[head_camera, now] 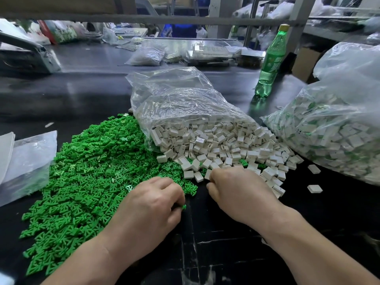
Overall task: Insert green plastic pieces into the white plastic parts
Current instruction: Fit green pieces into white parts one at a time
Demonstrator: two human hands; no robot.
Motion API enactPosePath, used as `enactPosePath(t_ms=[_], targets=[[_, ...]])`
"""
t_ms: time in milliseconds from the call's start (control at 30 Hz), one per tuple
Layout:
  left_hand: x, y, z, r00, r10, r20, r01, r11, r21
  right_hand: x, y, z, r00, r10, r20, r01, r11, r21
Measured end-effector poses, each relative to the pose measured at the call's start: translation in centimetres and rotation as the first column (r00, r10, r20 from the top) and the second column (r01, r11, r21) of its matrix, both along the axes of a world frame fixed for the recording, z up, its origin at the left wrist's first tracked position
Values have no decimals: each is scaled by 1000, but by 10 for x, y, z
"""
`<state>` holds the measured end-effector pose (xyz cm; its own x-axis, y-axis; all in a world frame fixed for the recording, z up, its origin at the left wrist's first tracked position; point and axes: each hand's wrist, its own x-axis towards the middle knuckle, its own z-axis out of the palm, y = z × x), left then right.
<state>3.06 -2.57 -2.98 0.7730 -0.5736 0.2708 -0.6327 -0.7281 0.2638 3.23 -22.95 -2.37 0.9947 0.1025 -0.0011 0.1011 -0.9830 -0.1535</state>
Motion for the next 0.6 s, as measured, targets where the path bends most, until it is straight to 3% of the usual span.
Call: enactPosePath(t_ms=[67, 100, 133, 200, 233, 300, 467, 600], targets=[[-1, 0, 1, 999, 26, -27, -30, 992, -125, -1, -6, -1, 999, -35, 32, 28, 979, 200], [-2, -1, 2, 996, 56, -71, -72, 969, -236, -2, -9, 0, 998, -67, -3, 63, 914, 401], [-2, 0, 2, 988, 78, -134, -121, 928, -353, -3, -11, 2, 993, -76, -85, 113, 768, 631], [-2, 0, 3, 960, 72, -270, -207, 832, -515, -5, -9, 7, 963, 32, -269, 244, 329, 912], [-1, 0, 4, 946, 59, -320, -240, 789, -565, -4, -7, 7, 944, 97, -316, 300, 149, 942], [0, -1, 6, 903, -13, -430, -305, 684, -662, -3, -3, 9, 915, 194, -353, 369, -53, 928], [4, -1, 5, 820, -186, -541, -412, 464, -784, -4, 1, 7, 887, 309, -343, 401, -145, 905], [5, 0, 2, 806, -235, -543, -413, 434, -801, -5, 1, 7, 873, 347, -343, 413, -150, 898]])
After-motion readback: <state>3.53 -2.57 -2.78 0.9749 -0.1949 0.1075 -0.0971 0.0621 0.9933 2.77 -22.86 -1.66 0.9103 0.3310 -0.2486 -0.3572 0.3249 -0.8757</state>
